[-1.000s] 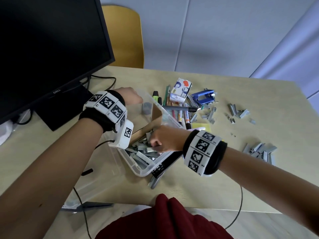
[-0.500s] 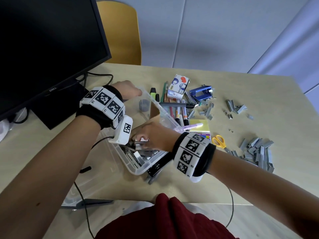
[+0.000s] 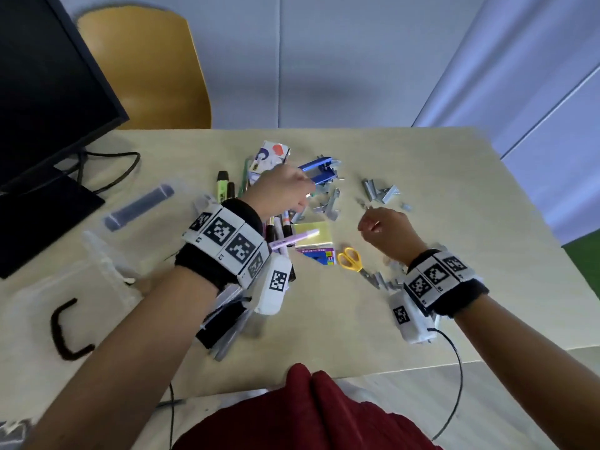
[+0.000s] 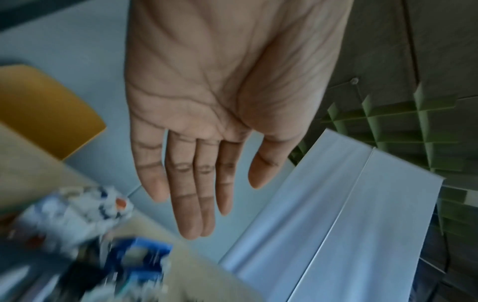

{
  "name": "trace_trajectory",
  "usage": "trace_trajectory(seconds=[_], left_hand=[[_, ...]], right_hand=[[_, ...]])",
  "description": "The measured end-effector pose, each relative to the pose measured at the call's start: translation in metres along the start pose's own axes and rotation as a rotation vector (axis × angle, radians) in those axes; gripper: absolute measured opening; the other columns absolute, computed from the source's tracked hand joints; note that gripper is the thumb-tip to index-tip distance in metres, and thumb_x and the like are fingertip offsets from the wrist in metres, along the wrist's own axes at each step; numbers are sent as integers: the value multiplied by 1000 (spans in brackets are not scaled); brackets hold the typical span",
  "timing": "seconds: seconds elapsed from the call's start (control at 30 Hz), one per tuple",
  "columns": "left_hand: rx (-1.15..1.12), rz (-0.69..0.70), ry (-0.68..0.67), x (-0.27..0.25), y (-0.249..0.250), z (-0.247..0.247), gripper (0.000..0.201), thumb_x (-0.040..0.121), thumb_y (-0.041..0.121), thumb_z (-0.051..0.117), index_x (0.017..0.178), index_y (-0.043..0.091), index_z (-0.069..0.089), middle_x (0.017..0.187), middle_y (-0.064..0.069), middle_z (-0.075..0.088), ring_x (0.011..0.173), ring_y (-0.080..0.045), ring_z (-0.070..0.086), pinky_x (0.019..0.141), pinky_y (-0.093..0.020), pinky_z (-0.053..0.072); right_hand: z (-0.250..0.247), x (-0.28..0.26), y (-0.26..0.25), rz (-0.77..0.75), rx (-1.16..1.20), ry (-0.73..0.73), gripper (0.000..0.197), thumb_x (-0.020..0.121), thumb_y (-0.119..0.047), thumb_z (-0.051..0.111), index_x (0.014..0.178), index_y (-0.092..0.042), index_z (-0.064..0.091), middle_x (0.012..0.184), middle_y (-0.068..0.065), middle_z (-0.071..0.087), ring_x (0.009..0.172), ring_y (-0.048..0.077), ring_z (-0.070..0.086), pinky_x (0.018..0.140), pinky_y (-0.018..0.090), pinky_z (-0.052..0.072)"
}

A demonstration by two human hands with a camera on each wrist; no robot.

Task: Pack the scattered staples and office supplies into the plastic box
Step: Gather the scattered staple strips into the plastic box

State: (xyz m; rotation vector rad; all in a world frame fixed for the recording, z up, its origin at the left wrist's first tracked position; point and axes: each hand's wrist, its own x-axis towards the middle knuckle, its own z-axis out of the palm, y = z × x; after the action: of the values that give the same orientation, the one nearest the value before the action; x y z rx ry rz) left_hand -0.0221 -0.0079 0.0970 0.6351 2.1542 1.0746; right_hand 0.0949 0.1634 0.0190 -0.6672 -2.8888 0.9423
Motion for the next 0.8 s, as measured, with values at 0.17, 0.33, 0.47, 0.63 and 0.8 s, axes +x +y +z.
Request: trace_trajectory(seconds=[0.17, 0.33, 0.47, 0.63, 0.8], left_hand=[[-72, -113, -100, 36, -13, 63, 21, 92, 6, 46, 72, 10, 51, 70, -5, 50, 58, -10, 53, 57, -19, 41], [172, -270, 4, 83, -23, 106, 17, 86, 17, 50, 72, 8, 49, 75, -10, 51, 84, -26, 51, 65, -27, 35], [303, -278, 68, 117, -26, 118, 36, 91, 12, 49, 124, -1, 51, 126, -21, 52, 118, -34, 49, 94, -35, 40], [424, -294, 126, 160, -25, 111, 33, 88, 10, 49, 117, -5, 47, 130, -23, 41, 109, -36, 51, 84, -37, 42], [486, -357, 147, 190, -28, 114, 38, 91, 14, 50, 125, 0, 41, 139, -19, 29, 115, -39, 48, 88, -40, 42]], right_hand=[[-20, 5, 71, 180, -31, -50, 14, 81, -3, 56, 90, -3, 67, 94, 11, 68, 83, 20, 58, 75, 18, 36], [-21, 33, 97, 134, -127, -237, 22, 84, -8, 54, 104, -5, 64, 109, 11, 65, 102, 24, 58, 89, 26, 42], [-18, 66, 106, 103, -213, -286, 29, 86, -13, 54, 114, -8, 58, 121, 11, 57, 115, 26, 50, 99, 30, 37], [-19, 104, 112, 83, -213, -265, 31, 85, -13, 54, 116, -10, 56, 125, 11, 51, 120, 27, 45, 100, 31, 34], [-19, 134, 110, 128, -202, -155, 32, 86, -13, 51, 118, -7, 54, 122, 14, 48, 116, 33, 44, 94, 34, 38]])
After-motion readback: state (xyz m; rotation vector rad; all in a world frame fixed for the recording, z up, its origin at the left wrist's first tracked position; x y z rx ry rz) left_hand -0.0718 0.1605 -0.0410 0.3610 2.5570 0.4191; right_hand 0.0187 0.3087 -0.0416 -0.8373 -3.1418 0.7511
